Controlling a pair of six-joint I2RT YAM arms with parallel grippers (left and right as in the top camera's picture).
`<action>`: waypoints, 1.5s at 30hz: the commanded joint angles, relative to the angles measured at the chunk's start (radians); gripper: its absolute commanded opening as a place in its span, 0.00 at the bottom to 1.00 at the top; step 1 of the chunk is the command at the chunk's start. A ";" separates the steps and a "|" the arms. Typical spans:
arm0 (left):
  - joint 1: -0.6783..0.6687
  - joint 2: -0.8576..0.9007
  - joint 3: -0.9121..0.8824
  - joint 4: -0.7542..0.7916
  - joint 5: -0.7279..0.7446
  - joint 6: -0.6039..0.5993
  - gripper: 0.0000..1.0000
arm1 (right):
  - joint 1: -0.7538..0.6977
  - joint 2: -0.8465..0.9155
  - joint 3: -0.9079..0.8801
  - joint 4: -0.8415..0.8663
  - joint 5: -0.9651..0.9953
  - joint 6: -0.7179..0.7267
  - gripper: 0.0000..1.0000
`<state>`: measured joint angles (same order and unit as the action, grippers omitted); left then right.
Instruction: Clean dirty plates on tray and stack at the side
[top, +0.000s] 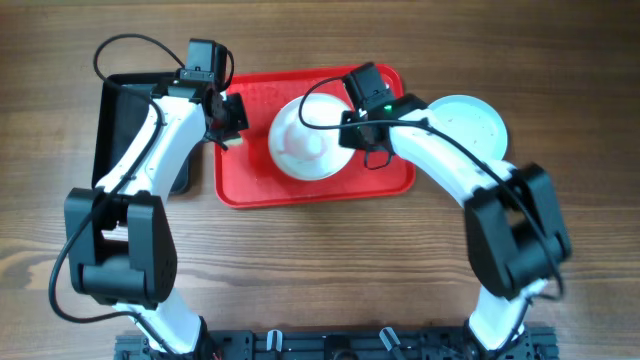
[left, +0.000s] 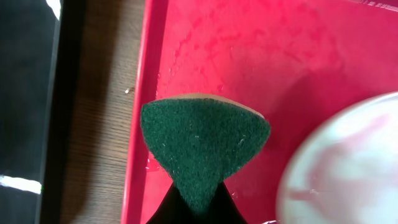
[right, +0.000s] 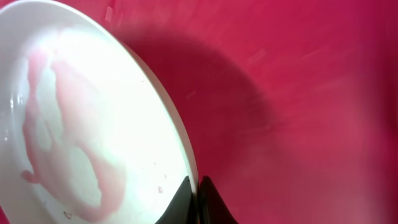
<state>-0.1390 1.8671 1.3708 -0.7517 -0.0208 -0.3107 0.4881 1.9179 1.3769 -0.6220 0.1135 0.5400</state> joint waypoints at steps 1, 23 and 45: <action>0.004 0.032 -0.014 0.017 0.040 -0.042 0.04 | 0.058 -0.079 -0.003 -0.031 0.381 -0.081 0.04; 0.004 0.050 -0.015 0.037 0.058 -0.042 0.04 | 0.177 -0.100 -0.058 -0.021 0.432 0.163 0.04; 0.004 0.050 -0.015 0.037 0.058 -0.041 0.04 | 0.005 0.106 -0.083 0.210 -0.190 -0.009 0.43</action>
<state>-0.1390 1.9018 1.3640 -0.7174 0.0254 -0.3367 0.5426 1.9751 1.2961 -0.4538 0.0952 0.6819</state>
